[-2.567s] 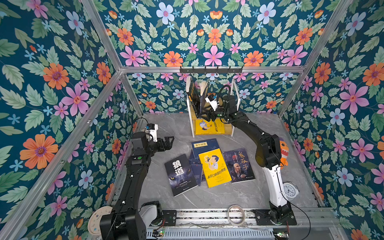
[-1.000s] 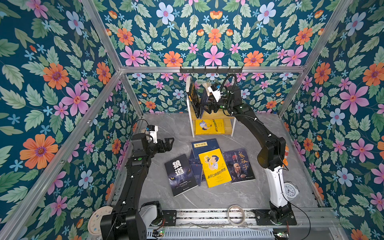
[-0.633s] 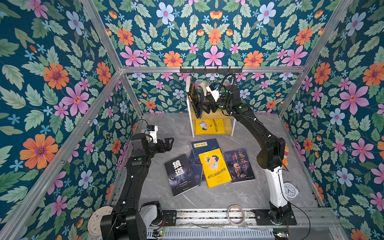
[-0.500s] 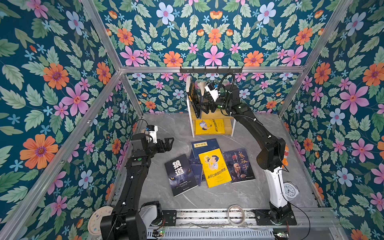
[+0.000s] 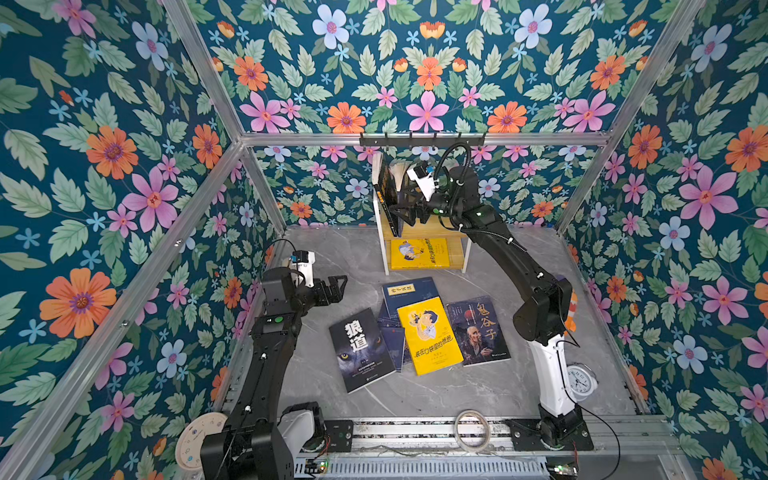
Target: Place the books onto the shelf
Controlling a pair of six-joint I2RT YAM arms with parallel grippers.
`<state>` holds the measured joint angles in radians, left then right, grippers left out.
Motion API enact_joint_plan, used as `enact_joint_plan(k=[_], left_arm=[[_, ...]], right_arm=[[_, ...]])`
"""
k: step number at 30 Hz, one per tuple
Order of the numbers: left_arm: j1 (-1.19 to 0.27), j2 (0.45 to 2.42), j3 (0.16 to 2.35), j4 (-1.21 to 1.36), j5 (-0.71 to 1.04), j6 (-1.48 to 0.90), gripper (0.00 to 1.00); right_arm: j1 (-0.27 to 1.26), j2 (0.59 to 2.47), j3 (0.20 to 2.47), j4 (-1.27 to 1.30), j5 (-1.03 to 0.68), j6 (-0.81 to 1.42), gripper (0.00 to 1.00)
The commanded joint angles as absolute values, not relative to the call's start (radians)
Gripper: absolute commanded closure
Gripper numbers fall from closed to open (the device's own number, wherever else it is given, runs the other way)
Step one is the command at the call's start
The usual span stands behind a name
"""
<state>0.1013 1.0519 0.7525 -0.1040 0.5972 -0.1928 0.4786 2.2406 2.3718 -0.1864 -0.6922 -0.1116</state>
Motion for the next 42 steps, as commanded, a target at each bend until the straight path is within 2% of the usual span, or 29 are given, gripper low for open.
enact_joint_plan(k=[1, 13, 18, 42], left_arm=[[0.105, 1.051, 0.750, -0.081, 0.600, -0.193, 0.01], [0.106, 1.052, 0.749, -0.080, 0.601, -0.197, 0.01], [0.107, 1.054, 0.749, -0.077, 0.601, -0.200, 0.01], [0.109, 1.058, 0.746, -0.076, 0.602, -0.202, 0.01]], right_arm=[[0.485, 2.251, 2.377, -0.142, -0.727, -0.100, 0.09], [0.503, 2.275, 2.391, -0.127, -0.759, -0.083, 0.16], [0.502, 2.275, 2.388, -0.134, -0.765, -0.088, 0.26], [0.499, 2.330, 2.411, -0.121, -0.767, -0.066, 0.31]])
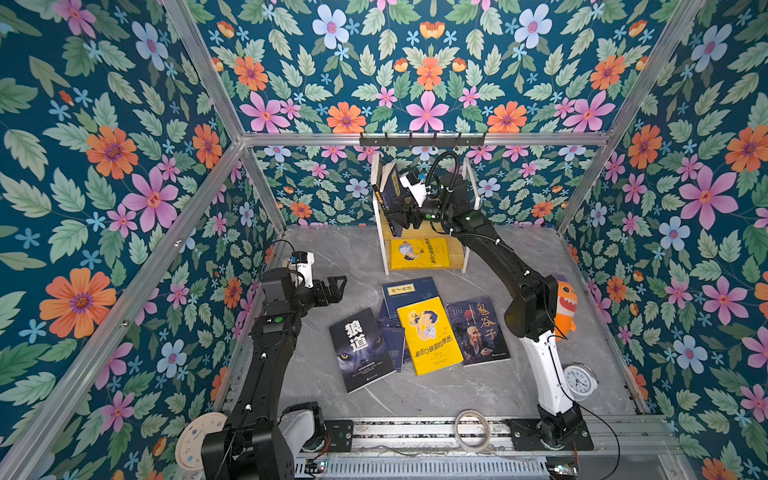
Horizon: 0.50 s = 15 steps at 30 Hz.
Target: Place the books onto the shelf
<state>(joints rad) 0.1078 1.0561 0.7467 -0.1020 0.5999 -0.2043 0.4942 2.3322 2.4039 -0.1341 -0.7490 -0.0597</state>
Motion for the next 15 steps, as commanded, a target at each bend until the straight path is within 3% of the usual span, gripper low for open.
enact_joint_plan(k=[1, 15], left_arm=[[0.108, 1.058, 0.746, -0.076, 0.602, -0.203, 0.01], [0.107, 1.062, 0.753, -0.075, 0.605, -0.211, 0.01]], right_arm=[[0.498, 2.326, 2.412, -0.127, -0.765, -0.073, 0.31], [0.462, 2.222, 2.310, -0.168, -0.714, -0.097, 0.32]])
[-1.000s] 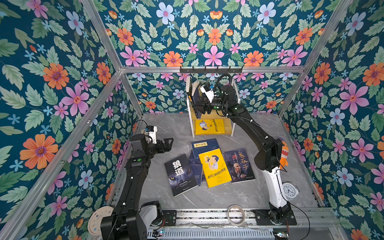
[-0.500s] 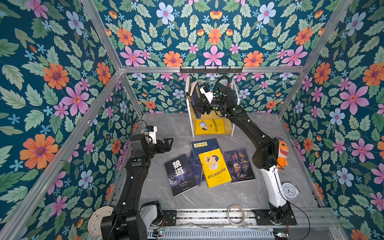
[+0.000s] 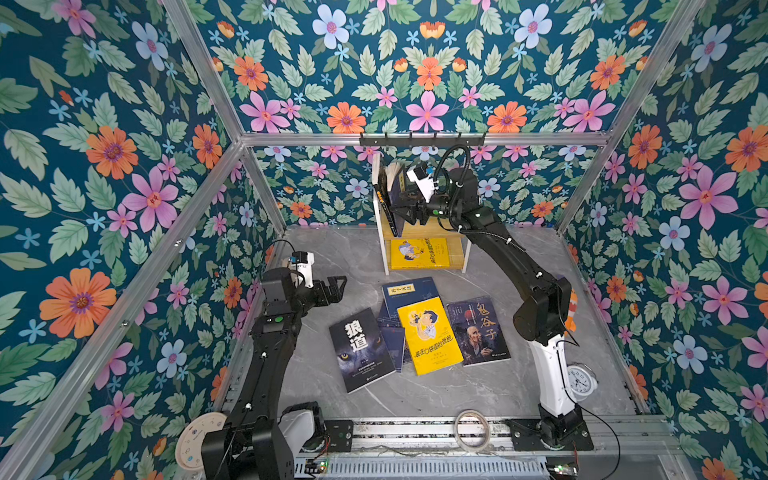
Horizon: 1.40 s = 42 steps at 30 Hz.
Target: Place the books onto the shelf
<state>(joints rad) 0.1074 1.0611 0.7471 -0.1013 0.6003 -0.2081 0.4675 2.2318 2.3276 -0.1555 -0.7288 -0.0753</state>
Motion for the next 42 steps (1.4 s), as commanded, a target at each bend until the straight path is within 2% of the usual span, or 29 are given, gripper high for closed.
enact_joint_plan(k=[1, 12, 18, 25, 36, 42], left_arm=[[0.107, 1.062, 0.753, -0.075, 0.604, -0.212, 0.01], [0.107, 1.061, 0.752, -0.075, 0.602, -0.212, 0.01], [0.107, 1.063, 0.757, -0.096, 0.583, -0.207, 0.01], [0.104, 1.083, 0.767, -0.166, 0.556, -0.245, 0.01], [0.104, 1.214, 0.758, -0.236, 0.543, -0.340, 0.04], [0.104, 1.290, 0.745, -0.247, 0.548, -0.390, 0.06]], right_arm=[[0.461, 2.222, 2.302, -0.171, -0.710, -0.100, 0.33], [0.472, 2.227, 2.299, -0.209, -0.718, -0.107, 0.34], [0.473, 2.128, 2.210, -0.276, -0.686, -0.113, 0.27], [0.493, 1.857, 1.792, -0.109, -0.556, -0.013, 0.19], [0.703, 1.521, 1.279, -0.048, -0.187, 0.211, 0.19], [0.777, 1.419, 1.076, -0.062, -0.102, 0.437, 0.21]])
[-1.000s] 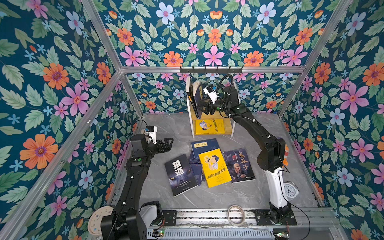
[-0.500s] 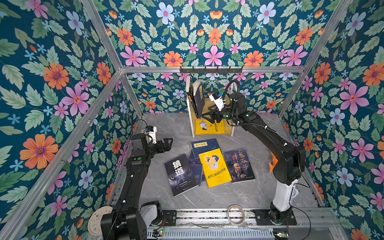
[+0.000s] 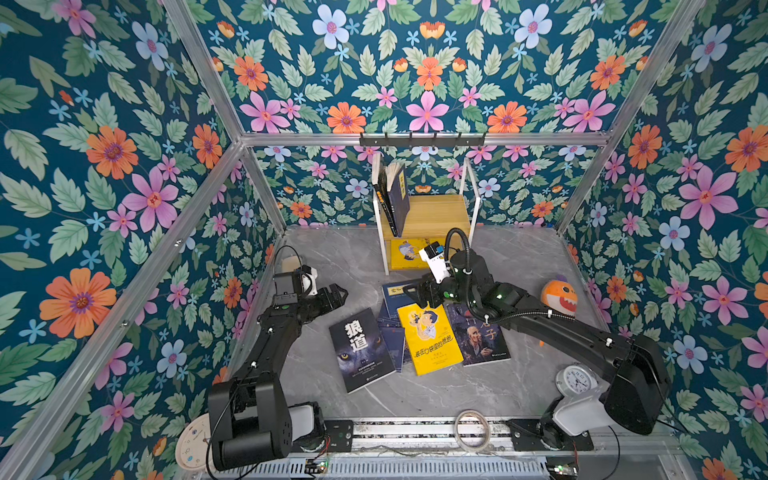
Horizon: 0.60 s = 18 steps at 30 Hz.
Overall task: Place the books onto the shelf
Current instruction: 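Withdraw the right gripper from the shelf and move it over the table books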
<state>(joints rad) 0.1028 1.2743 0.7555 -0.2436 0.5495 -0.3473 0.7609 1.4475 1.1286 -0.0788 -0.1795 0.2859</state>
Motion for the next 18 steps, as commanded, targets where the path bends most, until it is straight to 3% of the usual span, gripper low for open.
enact_joint_plan(k=[1, 12, 18], left_arm=[[0.104, 1.295, 0.733, -0.238, 0.547, -0.403, 0.06], [0.103, 1.364, 0.663, -0.228, 0.495, -0.446, 0.09], [0.102, 1.396, 0.620, -0.224, 0.476, -0.474, 0.09]], right_arm=[[0.783, 1.405, 1.047, -0.071, -0.088, 0.469, 0.22], [0.832, 1.371, 0.865, -0.083, -0.052, 0.699, 0.24], [0.899, 1.490, 0.963, -0.093, -0.110, 0.664, 0.29]])
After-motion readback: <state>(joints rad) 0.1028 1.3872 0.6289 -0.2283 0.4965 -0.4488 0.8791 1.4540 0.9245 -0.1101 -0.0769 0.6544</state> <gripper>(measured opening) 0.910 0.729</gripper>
